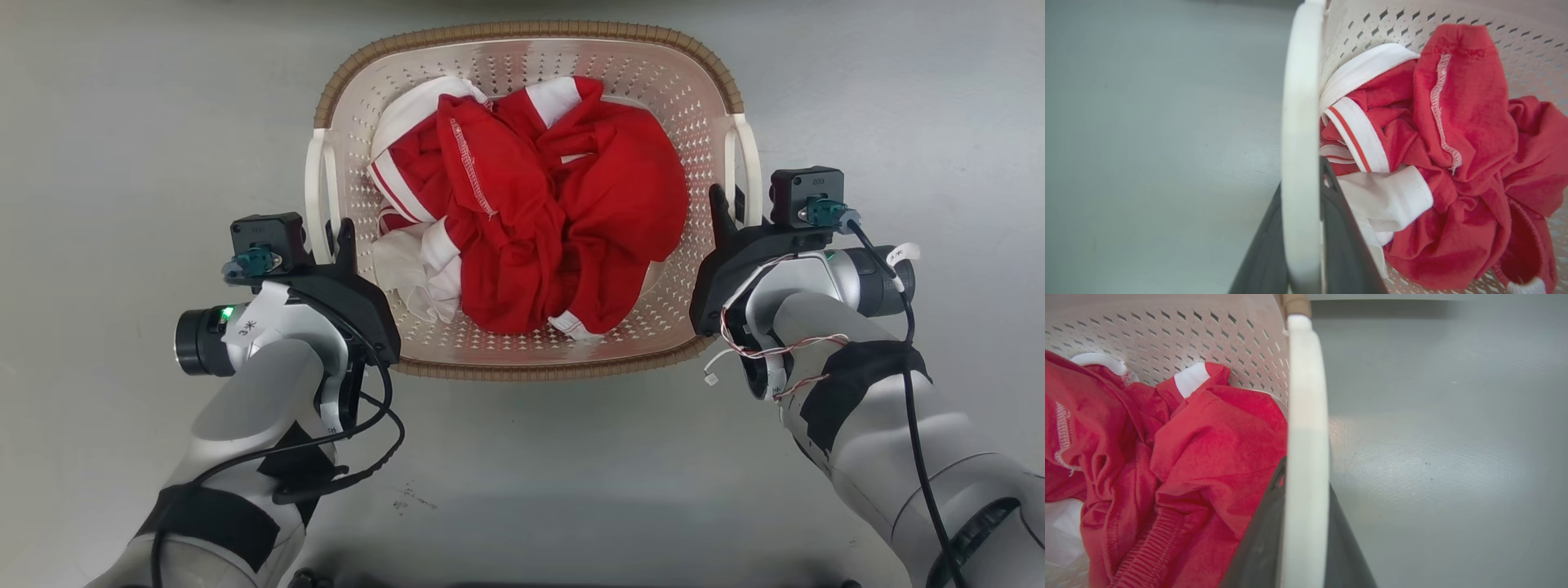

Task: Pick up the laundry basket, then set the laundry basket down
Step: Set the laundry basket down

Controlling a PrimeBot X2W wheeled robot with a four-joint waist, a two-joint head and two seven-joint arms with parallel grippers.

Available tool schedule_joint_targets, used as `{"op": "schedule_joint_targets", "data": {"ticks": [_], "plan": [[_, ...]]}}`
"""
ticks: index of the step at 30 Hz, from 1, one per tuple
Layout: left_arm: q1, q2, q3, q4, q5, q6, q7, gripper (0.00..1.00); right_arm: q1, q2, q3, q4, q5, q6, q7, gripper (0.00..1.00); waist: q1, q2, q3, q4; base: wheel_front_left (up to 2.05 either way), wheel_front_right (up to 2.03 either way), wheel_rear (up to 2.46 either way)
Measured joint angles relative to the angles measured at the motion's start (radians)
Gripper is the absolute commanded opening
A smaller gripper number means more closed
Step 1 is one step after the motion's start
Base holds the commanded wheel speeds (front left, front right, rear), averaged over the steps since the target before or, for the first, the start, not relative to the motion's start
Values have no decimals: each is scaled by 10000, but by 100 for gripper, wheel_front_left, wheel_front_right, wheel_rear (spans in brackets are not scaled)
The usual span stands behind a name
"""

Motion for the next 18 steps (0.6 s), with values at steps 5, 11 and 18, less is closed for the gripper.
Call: {"op": "schedule_joint_targets", "data": {"ticks": [5, 11, 18], "plan": [[-13, -12, 50, 48, 13, 0, -40, 23, -1, 0, 23, 4, -31, 0, -73, 47, -2, -2, 27, 28, 0, 0, 0], [-108, -125, 178, 98, 15, -4, -50, 100, -24, 127, 81, 6, -104, 73, -163, 100, -2, -3, -30, 43, 0, 0, 0], [-128, -96, 318, 240, 15, -12, -52, 100, -32, 150, 75, 207, -115, 75, -249, 100, -2, -3, -253, 28, 0, 0, 0]]}}
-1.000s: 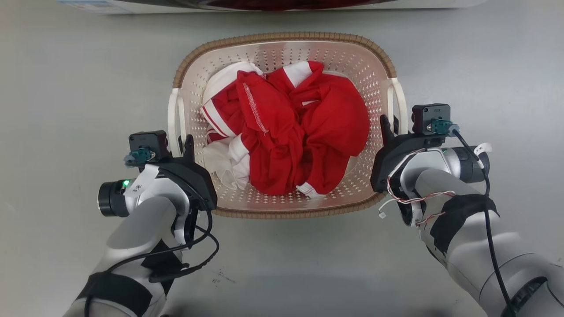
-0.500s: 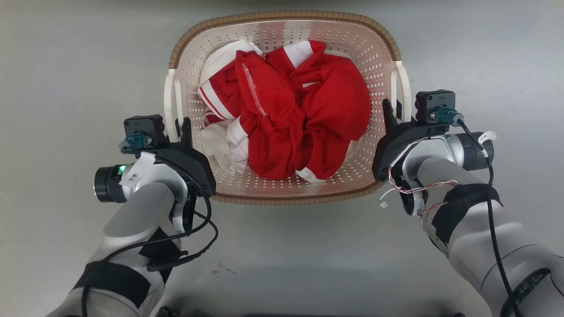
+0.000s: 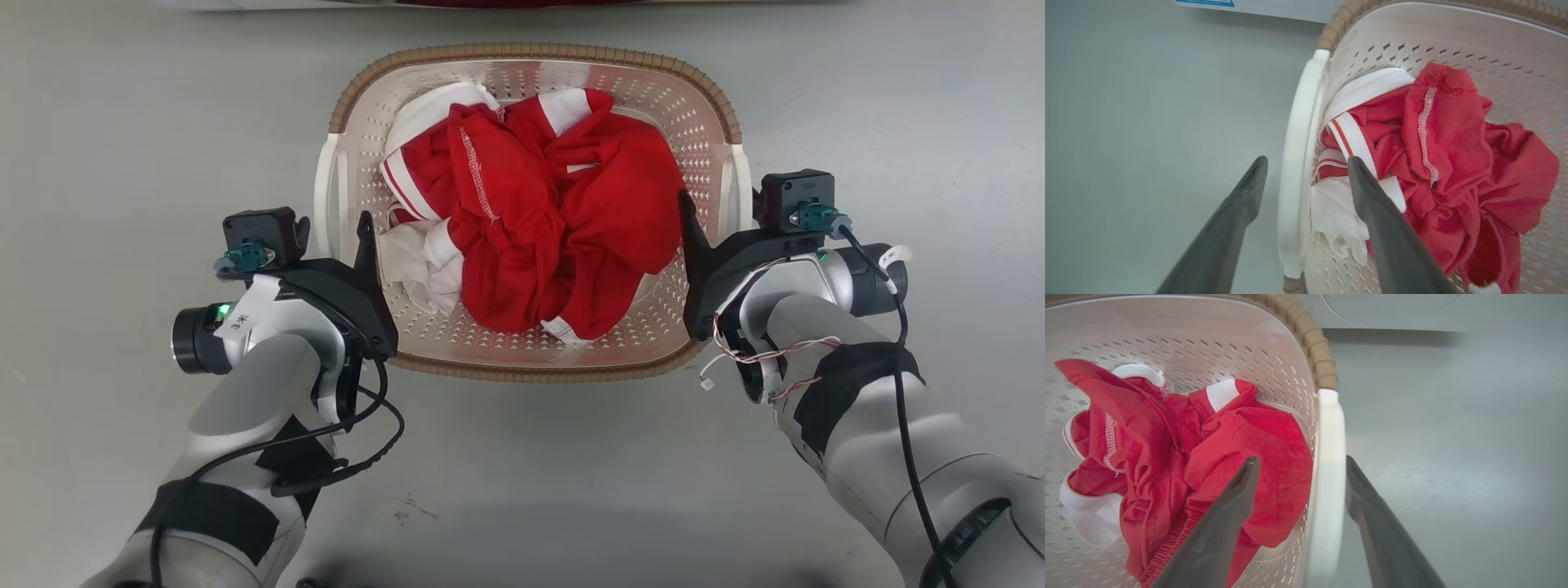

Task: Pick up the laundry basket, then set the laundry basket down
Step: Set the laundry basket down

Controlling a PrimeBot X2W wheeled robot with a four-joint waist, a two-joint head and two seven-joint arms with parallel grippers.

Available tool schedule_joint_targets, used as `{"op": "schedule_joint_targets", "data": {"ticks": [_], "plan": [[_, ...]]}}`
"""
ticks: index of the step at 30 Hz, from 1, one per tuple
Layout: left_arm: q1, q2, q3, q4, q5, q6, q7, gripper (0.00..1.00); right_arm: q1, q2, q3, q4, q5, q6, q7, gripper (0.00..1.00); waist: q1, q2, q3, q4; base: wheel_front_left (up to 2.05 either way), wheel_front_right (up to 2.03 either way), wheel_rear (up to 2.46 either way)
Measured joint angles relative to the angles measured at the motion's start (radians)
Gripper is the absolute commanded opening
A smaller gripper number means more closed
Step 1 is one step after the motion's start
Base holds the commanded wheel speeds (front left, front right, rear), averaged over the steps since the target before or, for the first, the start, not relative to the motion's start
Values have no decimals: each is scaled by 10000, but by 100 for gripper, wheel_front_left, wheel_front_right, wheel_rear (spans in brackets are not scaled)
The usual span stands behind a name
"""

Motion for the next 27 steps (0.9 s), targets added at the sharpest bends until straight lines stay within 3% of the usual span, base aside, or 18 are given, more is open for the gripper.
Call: {"op": "schedule_joint_targets", "data": {"ticks": [15, 27], "plan": [[337, 205, 368, 136, 0, 0, 0, 100, 53, 10, -209, 451, 4, 6, -88, 100, 0, 1, -999, -135, 0, 0, 0], [1026, 374, 631, 44, 63, -69, 0, 100, 692, 23, -522, 481, 119, 240, -100, 100, 0, 0, -2323, -243, 0, 0, 0]]}}
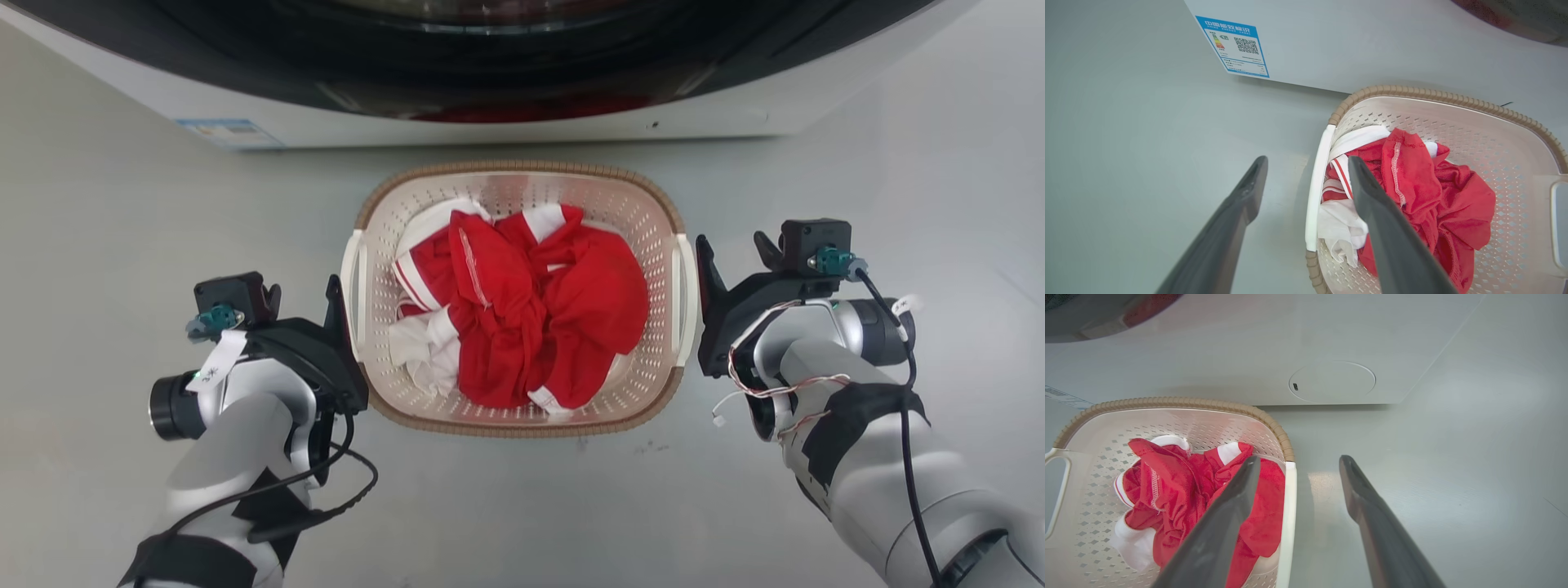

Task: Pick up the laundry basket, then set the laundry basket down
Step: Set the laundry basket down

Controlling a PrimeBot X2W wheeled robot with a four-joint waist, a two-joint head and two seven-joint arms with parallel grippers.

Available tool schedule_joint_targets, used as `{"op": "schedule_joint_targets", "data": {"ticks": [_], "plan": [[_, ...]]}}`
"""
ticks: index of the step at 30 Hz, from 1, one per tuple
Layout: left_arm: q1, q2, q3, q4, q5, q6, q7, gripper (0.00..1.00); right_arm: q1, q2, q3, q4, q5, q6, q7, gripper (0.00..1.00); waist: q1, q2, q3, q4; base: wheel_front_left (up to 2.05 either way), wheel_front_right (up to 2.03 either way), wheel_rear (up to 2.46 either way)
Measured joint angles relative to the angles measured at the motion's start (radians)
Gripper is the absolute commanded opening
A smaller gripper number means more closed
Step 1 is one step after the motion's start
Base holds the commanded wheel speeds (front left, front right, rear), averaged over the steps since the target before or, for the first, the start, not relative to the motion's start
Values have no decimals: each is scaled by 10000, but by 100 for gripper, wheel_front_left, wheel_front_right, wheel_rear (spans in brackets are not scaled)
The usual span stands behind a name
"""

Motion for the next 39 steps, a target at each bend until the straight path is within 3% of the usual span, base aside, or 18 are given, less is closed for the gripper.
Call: {"op": "schedule_joint_targets", "data": {"ticks": [20, 39], "plan": [[2173, 284, 420, -1452, 938, -92, 0, 100, 1883, -6, -955, -1126, -174, 203, 0, 100, 0, -1, -2795, -39, 0, 0, 0], [5345, 765, 1438, -4813, 2353, 244, 0, 100, 4543, -222, -2623, -3875, -1308, 19, 0, 100, 0, 0, -5139, -11, 0, 0, 0]]}}
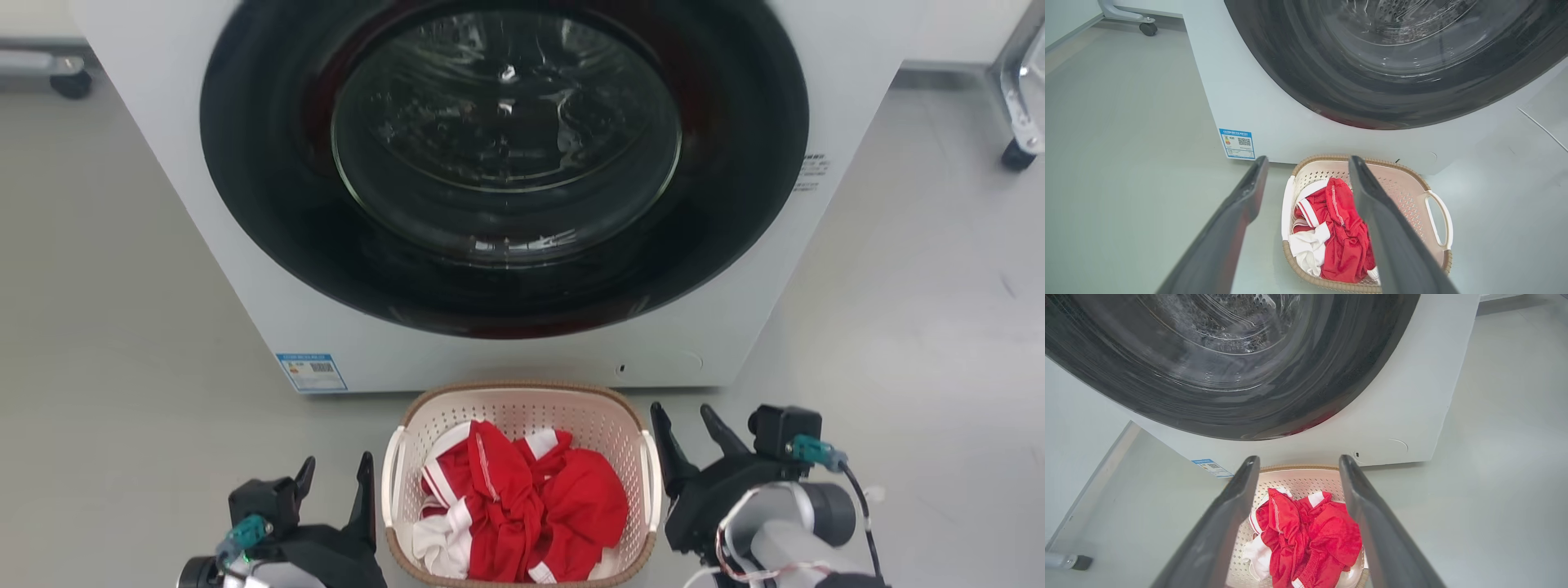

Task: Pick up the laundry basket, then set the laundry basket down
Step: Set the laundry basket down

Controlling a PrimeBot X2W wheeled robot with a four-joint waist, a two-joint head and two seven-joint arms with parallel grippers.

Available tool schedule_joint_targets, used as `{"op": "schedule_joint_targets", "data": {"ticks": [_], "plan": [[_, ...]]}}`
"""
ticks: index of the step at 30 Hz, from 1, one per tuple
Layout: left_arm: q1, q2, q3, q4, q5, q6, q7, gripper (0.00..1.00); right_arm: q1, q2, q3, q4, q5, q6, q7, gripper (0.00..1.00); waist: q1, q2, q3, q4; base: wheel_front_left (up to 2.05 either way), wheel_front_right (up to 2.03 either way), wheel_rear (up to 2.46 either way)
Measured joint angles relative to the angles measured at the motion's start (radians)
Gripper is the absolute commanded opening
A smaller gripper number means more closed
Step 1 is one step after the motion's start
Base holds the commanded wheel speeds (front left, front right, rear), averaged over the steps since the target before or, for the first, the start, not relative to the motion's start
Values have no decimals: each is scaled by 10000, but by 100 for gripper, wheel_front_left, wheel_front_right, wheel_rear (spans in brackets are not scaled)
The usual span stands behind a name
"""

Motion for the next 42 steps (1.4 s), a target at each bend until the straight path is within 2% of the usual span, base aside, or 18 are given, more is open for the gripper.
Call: {"op": "schedule_joint_targets", "data": {"ticks": [16, 21, 27, 42], "plan": [[3027, 397, 915, -3494, 1386, 174, 0, 100, 3110, -606, -917, -3147, -2098, -184, 0, 100, -1, 0, -1557, -144, 0, 0, 0], [3656, 397, 1275, -4339, 1791, 176, 0, 100, 3830, -665, -1367, -4075, -2715, -184, -2, 100, 1, 1, -1637, -198, 0, 0, 0], [4257, 349, 1651, -5166, 2134, 186, 0, 100, 4677, -633, -2403, -4844, -3513, -186, -2, 100, 1, 1, -1636, -250, 0, 0, 0], [4869, -98, 2380, -6188, 2963, 188, 0, 100, 5942, -211, -3927, -6520, -5296, -186, -2, 100, 1, 2, -1420, -435, 0, 0, 0]]}}
